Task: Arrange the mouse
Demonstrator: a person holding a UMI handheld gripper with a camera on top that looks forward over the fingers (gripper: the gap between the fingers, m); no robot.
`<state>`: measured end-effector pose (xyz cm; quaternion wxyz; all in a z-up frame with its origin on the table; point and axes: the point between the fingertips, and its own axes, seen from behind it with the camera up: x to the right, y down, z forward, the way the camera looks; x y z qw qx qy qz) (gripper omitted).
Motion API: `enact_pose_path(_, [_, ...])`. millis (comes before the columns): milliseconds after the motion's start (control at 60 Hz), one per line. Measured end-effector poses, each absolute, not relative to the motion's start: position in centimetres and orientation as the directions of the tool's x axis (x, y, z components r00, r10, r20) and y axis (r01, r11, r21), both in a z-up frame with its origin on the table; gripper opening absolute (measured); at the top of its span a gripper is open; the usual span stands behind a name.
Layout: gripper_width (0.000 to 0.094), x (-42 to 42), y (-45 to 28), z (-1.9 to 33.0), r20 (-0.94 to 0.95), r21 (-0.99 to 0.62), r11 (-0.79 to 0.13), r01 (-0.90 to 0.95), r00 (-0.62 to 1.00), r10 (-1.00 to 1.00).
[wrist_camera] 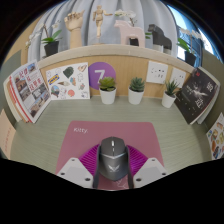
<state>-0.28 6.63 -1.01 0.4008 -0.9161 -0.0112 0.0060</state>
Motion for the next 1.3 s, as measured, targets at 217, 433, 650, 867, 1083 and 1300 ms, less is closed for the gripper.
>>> enact_pose_path(217, [0.0776, 0.2, 6.2, -0.8, 0.015, -0.717, -0.697, 0.009, 1.0, -0.003])
enact_pose_path(433, [0.0861, -0.6, 3.8, 5.5, 0.038, -0.73, -0.682, 0.048, 0.999, 0.03])
enact_pose_path(650, [0.086, -2.3, -2.5, 16.9, 0.011, -0.785, -0.619, 0.003, 1.0, -0.01])
enact_pose_path(867, [0.086, -4.2, -10.7, 24.1, 0.056, -0.817, -0.576, 0.03, 0.998, -0.028])
enact_pose_path(1083, [0.0857, -6.8, -16.8, 27.9, 0.036, -0.849, -0.528, 0.02, 0.999, -0.02])
enact_pose_path(1300, [0.0858, -8.1, -20.4, 30.2, 0.032, -0.872, -0.49, 0.014, 0.999, -0.027])
